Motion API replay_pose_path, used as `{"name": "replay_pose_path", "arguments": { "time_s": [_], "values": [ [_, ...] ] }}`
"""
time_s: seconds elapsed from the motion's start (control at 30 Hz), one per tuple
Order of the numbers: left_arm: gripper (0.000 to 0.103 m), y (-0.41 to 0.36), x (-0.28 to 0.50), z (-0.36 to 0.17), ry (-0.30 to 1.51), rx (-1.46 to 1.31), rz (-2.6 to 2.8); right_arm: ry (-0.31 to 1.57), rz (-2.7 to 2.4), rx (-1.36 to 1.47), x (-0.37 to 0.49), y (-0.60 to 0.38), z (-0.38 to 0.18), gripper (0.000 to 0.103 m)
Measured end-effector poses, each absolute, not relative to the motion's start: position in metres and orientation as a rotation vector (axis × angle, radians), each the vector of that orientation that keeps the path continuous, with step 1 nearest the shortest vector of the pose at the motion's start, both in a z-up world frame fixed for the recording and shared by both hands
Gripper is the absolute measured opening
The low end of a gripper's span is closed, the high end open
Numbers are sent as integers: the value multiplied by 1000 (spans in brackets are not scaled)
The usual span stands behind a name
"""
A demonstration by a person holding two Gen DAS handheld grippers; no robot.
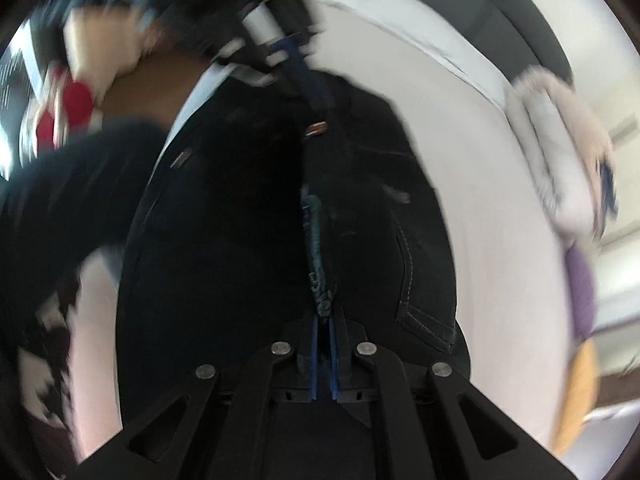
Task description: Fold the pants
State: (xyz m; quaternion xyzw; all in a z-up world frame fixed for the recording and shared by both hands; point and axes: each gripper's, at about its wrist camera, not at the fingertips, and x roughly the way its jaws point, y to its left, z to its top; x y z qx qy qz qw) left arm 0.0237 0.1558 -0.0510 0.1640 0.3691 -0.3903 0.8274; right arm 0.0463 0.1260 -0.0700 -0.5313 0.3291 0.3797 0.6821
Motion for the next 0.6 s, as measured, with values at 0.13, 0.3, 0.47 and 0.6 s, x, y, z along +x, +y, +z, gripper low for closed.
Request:
{"name": "replay_pose_path", "arguments": {
  "time_s": [0.13,0.3,0.47,0.6],
  "values": [
    [4,159,1,-67,824,370,-833,722,868,-1269,13,142,-85,5],
    [4,167,-15,-77,860,374,-840,712,863,-1293,-8,151,-93,5],
    [4,171,-31,-89,879,372,-841,688,852,-1341,-23,153,-98,5],
    [4,173,-33,-94,892,366,-840,688,840,-1353,-30,159,-102,5]
  ]
}}
